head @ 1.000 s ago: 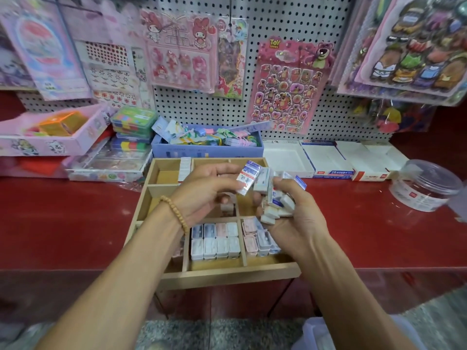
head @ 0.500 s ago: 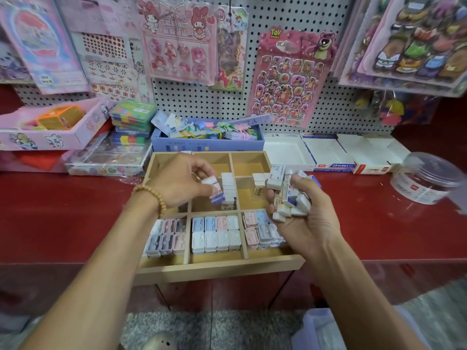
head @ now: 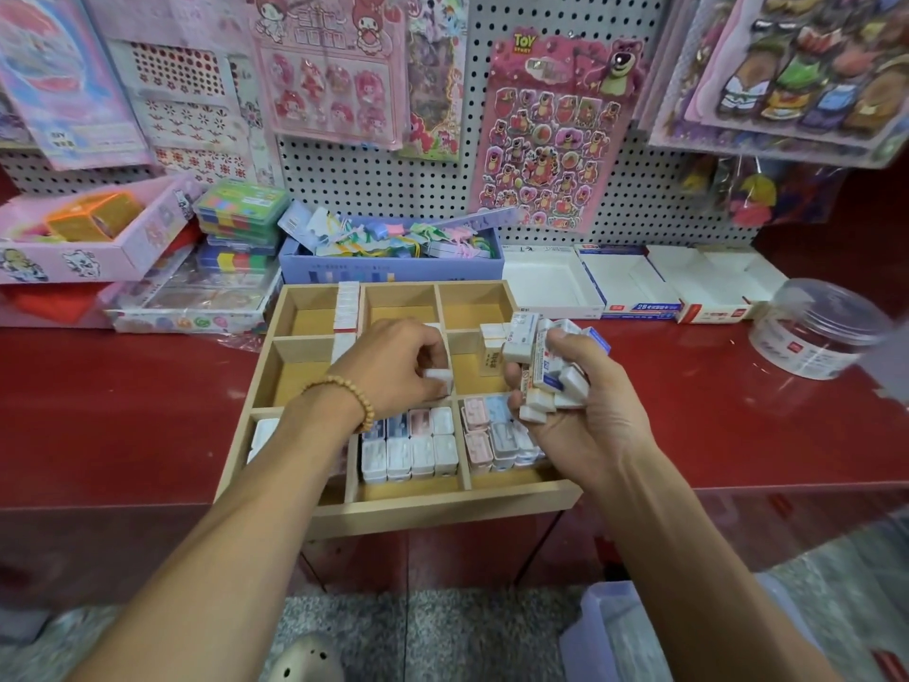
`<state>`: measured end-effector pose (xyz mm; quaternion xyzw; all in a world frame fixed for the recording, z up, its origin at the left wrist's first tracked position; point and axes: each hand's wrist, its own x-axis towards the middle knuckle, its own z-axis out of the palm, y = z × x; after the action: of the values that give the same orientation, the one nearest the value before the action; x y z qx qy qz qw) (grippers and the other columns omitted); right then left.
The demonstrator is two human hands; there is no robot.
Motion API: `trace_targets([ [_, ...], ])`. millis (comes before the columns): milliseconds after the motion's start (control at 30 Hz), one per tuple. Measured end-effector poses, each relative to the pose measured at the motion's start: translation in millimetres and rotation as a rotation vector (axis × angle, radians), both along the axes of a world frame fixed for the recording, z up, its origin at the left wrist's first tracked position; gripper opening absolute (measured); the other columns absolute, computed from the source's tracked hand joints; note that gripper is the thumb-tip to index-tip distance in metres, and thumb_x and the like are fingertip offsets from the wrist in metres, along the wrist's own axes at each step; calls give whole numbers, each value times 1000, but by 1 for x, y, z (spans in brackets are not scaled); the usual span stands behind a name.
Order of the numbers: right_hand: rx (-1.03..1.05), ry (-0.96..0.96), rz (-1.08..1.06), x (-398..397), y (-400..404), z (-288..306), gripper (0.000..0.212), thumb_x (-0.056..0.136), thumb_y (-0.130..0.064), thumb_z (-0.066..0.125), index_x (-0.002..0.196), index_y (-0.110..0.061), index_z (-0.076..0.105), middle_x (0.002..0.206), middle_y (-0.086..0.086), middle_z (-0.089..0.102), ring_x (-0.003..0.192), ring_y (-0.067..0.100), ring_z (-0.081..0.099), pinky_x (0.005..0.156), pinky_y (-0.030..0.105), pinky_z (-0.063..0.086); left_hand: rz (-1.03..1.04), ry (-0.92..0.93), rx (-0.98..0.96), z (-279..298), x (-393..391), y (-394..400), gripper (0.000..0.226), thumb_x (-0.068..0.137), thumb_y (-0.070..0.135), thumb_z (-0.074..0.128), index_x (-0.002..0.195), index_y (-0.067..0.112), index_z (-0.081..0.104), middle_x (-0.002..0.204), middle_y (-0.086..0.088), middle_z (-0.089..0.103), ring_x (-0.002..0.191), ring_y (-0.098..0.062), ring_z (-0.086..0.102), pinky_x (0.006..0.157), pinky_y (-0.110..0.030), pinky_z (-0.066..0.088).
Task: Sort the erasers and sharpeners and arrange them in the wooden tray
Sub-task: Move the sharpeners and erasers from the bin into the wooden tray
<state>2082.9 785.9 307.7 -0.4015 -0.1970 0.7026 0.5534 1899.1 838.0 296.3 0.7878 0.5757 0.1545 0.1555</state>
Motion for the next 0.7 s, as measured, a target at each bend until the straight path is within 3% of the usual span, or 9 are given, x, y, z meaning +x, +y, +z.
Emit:
trace_targets([
  [167, -12, -17, -2, 1, 3, -3, 13, 91, -15, 61, 99, -9, 69, 86, 12, 73, 67, 20, 68, 62, 30, 45, 26, -133, -77, -2, -4, 3, 2, 88, 18, 70, 88, 21, 70, 87, 6, 67, 70, 3, 56, 59, -8, 39],
  [300, -5, -25, 15, 0, 4, -5, 13, 92, -14, 59, 99, -9, 68, 84, 12, 72, 66, 20, 67, 64, 31, 44, 50, -122, -85, -4, -6, 4, 14, 82, 21, 77, 93, 19, 69, 87, 4, 66, 77, -9, 62, 74, -24, 51],
  [367, -2, -30, 25, 0, 5, -6, 13, 92, -15, 59, 99, -9, 68, 84, 11, 72, 66, 20, 67, 65, 30, 45, 76, -86, 45, -1, -6, 5, 10, 84, 25, 75, 90, 23, 68, 83, 10, 64, 76, -7, 60, 78, -27, 51],
  [433, -2, -38, 30, -2, 6, -5, 14, 91, -14, 60, 100, -8, 68, 84, 11, 72, 67, 20, 67, 65, 30, 45, 81, -283, 119, 6, -1, 3, 5, 93, 26, 63, 93, 26, 68, 85, 13, 64, 73, -5, 61, 73, -23, 51],
  [533, 21, -51, 57, -5, 10, -5, 14, 89, -13, 60, 100, -7, 68, 83, 11, 71, 65, 20, 65, 63, 30, 44, 11, -765, -117, 18, 10, -1, 18, 94, 28, 60, 111, 27, 67, 98, 1, 67, 77, -12, 67, 58, -19, 49],
  [600, 53, -69, 97, -8, 11, -4, 14, 85, -14, 62, 95, -8, 70, 80, 10, 70, 64, 20, 63, 61, 30, 45, -71, -822, -245, 20, 14, -4, 28, 88, 24, 68, 115, 26, 66, 96, 2, 65, 77, -14, 65, 59, -28, 51],
  [700, 74, -103, 131, -11, 12, -4, 27, 75, -17, 65, 99, -6, 69, 76, 9, 68, 61, 18, 62, 59, 31, 45, -116, -813, -284, 18, 21, -6, 31, 83, 9, 73, 103, 31, 65, 90, 5, 63, 69, -11, 61, 63, -36, 51],
])
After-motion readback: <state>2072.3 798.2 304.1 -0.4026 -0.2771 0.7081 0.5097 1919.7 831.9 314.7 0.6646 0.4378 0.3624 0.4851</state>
